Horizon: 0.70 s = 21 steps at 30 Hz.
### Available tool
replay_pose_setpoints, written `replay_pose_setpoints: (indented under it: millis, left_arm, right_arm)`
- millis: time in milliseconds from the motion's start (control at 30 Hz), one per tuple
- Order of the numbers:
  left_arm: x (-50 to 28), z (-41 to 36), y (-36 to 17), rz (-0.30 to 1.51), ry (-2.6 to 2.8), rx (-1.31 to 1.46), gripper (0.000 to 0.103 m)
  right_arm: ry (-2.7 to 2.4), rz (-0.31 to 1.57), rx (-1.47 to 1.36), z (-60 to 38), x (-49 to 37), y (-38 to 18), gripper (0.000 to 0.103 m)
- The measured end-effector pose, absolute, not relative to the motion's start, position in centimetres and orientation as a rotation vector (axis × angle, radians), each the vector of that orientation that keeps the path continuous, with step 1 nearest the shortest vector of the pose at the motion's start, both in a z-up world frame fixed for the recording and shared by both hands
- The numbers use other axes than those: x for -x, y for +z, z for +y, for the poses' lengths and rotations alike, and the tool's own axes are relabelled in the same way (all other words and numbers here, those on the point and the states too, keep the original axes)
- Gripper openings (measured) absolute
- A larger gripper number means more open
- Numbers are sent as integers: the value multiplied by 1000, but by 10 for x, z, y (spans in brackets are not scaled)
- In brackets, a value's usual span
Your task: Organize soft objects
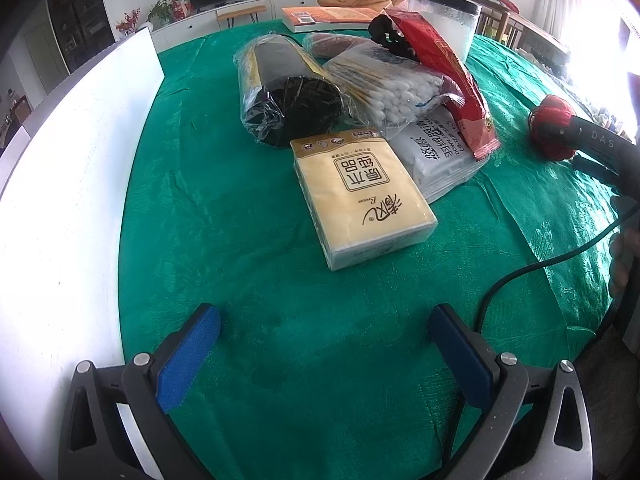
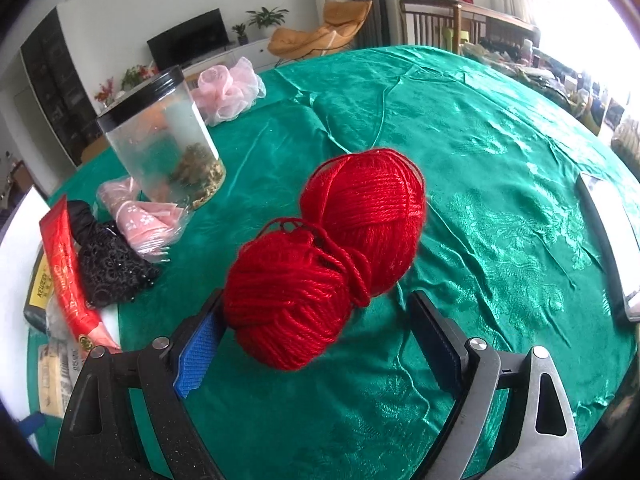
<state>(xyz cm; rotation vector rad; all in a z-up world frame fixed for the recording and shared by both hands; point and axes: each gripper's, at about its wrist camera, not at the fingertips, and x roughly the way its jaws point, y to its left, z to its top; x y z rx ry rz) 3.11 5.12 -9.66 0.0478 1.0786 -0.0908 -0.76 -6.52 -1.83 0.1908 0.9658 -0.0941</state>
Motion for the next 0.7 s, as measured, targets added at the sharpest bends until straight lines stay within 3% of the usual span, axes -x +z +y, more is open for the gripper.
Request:
replay_pose_setpoints:
  millis: [333, 700]
  left_arm:
    - [-23, 52, -89, 1173, -161, -40, 103]
    - [-23, 57, -23, 1029, -226, 50, 103]
  right_arm:
    - [-32, 992, -220, -90, -29, -31, 91]
    - [-19, 988, -255, -106, -40, -39, 91]
